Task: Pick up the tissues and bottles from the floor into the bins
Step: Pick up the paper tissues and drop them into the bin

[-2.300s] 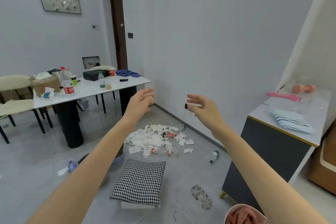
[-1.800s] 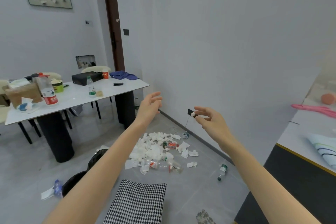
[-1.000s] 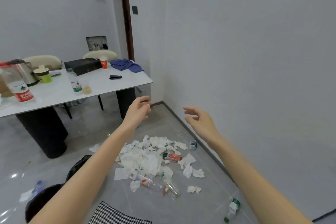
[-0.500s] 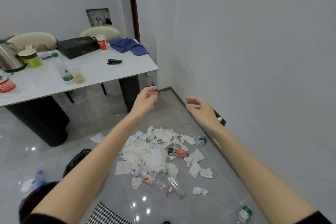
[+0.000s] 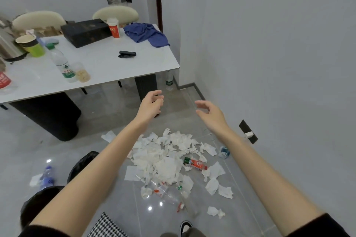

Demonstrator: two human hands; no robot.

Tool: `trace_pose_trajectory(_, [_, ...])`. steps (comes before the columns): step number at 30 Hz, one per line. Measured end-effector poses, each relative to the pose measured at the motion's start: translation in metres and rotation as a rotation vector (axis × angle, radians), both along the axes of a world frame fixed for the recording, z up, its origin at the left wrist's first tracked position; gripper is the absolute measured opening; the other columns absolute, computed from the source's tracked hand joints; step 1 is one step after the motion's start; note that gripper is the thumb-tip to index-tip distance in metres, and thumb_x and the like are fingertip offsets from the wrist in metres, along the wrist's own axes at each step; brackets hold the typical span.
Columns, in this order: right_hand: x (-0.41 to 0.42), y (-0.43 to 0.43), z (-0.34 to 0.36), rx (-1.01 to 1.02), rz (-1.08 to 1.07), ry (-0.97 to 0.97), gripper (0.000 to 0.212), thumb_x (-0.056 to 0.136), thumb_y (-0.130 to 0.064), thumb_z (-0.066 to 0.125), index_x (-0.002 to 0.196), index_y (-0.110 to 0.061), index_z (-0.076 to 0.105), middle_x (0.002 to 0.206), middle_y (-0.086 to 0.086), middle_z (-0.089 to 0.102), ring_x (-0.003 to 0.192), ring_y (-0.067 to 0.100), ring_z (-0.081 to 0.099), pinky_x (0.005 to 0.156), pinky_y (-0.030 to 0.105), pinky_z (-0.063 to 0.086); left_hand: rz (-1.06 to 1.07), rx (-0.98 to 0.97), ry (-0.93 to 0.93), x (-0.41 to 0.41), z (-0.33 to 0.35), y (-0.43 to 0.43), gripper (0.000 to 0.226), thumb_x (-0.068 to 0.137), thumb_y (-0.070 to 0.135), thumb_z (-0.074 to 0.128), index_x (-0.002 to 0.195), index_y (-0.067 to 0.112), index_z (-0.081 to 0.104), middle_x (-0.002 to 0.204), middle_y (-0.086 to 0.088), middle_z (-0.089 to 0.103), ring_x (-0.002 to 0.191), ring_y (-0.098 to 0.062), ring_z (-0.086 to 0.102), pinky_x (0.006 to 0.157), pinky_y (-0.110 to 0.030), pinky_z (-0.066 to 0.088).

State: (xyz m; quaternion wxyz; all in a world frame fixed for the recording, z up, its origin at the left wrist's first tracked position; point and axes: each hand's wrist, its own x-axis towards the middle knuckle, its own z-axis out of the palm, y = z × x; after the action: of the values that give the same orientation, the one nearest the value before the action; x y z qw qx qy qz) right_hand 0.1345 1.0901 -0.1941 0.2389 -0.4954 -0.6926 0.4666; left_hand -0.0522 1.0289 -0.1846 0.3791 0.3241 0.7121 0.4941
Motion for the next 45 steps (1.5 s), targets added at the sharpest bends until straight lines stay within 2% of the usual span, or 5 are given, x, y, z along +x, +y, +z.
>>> trace_pose_trajectory(14, [-0.083, 0.066, -0.052, -0.082, 0.096, -0.017, 0.034, 0.095, -0.012, 0.051, 0.128, -0.018, 0.057, 0.129, -0.004, 0.055, 0.113, 0.004, 0.049, 0.09, 0.018, 0.033, 0.118, -0.082, 0.013, -0.078, -0.041, 0.044, 0.038, 0.097, 0.012, 0.041, 0.134, 0.016, 0.045, 0.121, 0.001, 0.056, 0.104, -0.014, 0.056, 0.079, -0.02, 0.049])
trace_pose_trajectory(19, [-0.13, 0.079, -0.084, -0.135, 0.061, -0.012, 0.035, 0.094, -0.009, 0.05, 0.129, -0.016, 0.056, 0.129, -0.004, 0.054, 0.112, 0.005, 0.048, 0.074, 0.0, 0.037, 0.079, -0.112, 0.007, -0.12, -0.071, 0.067, 0.037, 0.098, 0.013, 0.042, 0.134, 0.018, 0.044, 0.119, 0.004, 0.055, 0.104, -0.012, 0.057, 0.077, -0.017, 0.049])
trace_pose_trajectory(27, [-0.228, 0.089, -0.151, -0.262, -0.143, -0.036, 0.036, 0.094, -0.012, 0.051, 0.13, -0.014, 0.055, 0.131, -0.002, 0.055, 0.121, 0.012, 0.049, 0.099, 0.023, 0.037, -0.11, -0.183, 0.023, -0.215, -0.133, 0.117, 0.036, 0.096, 0.015, 0.043, 0.132, 0.02, 0.048, 0.121, 0.004, 0.056, 0.112, -0.014, 0.055, 0.095, -0.03, 0.048])
trace_pose_trajectory(38, [-0.266, 0.086, -0.281, -0.327, -0.404, -0.069, 0.033, 0.093, -0.015, 0.052, 0.125, -0.02, 0.058, 0.125, -0.006, 0.058, 0.093, 0.003, 0.056, 0.084, 0.021, 0.039, -0.305, -0.245, 0.042, -0.272, -0.277, 0.143, 0.032, 0.098, 0.016, 0.042, 0.129, 0.016, 0.051, 0.13, -0.003, 0.054, 0.12, -0.018, 0.051, 0.103, -0.036, 0.043])
trace_pose_trajectory(45, [-0.259, 0.081, -0.445, -0.384, -0.42, -0.085, 0.031, 0.093, -0.015, 0.052, 0.123, -0.022, 0.058, 0.122, -0.005, 0.057, 0.106, 0.014, 0.055, 0.08, 0.025, 0.04, -0.333, -0.276, 0.009, -0.263, -0.45, 0.143, 0.031, 0.099, 0.018, 0.042, 0.128, 0.017, 0.053, 0.13, -0.002, 0.054, 0.119, -0.019, 0.052, 0.1, -0.034, 0.043])
